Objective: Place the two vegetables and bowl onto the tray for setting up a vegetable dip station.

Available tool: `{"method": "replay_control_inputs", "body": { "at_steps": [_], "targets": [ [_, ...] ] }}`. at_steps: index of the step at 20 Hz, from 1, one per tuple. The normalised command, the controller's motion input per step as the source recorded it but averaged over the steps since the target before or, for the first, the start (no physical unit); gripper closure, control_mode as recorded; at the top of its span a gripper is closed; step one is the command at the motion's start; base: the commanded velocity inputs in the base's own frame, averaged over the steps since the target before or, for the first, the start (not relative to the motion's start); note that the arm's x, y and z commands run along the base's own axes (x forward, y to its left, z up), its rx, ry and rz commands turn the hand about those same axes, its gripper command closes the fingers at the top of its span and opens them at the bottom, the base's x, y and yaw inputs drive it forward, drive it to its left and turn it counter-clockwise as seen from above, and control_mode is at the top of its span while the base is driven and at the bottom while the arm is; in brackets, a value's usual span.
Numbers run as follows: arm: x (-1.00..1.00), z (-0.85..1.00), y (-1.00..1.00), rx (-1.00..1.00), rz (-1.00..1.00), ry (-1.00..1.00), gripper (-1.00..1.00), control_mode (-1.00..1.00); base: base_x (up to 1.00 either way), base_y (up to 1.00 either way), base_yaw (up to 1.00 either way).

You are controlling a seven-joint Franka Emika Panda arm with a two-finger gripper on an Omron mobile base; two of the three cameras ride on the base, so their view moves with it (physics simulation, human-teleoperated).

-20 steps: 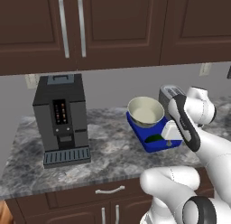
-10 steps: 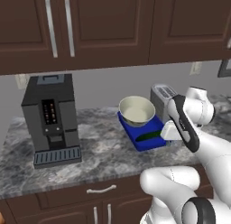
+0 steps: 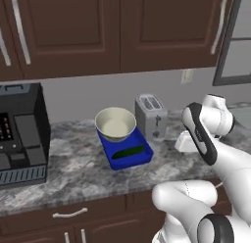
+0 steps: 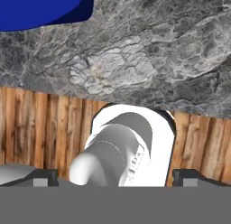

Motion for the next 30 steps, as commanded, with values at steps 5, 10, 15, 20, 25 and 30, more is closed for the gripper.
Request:
{"method": "replay_control_inputs", "body": {
  "at_steps": [5,10,15,20,25,30],
  "targets": [
    [0.00,0.00,0.00,0.00,0.00,0.00,-1.00,1.00,0.12,-0.69,0.00],
    [0.00,0.00,0.00,0.00,0.00,0.00,-1.00,1.00,0.15,-0.65,0.04],
    [0.00,0.00,0.00,0.00,0.00,0.00,-1.00,1.00,0.17,-0.61,0.06],
    [0.00,0.00,0.00,0.00,0.00,0.00,-1.00,1.00,0.19,-0.59,0.08],
    [0.00,0.00,0.00,0.00,0.00,0.00,-1.00,1.00,0.19,-0.58,0.08],
    [0.00,0.00,0.00,0.00,0.00,0.00,-1.00,1.00,0.18,-0.60,0.07]
  ]
}}
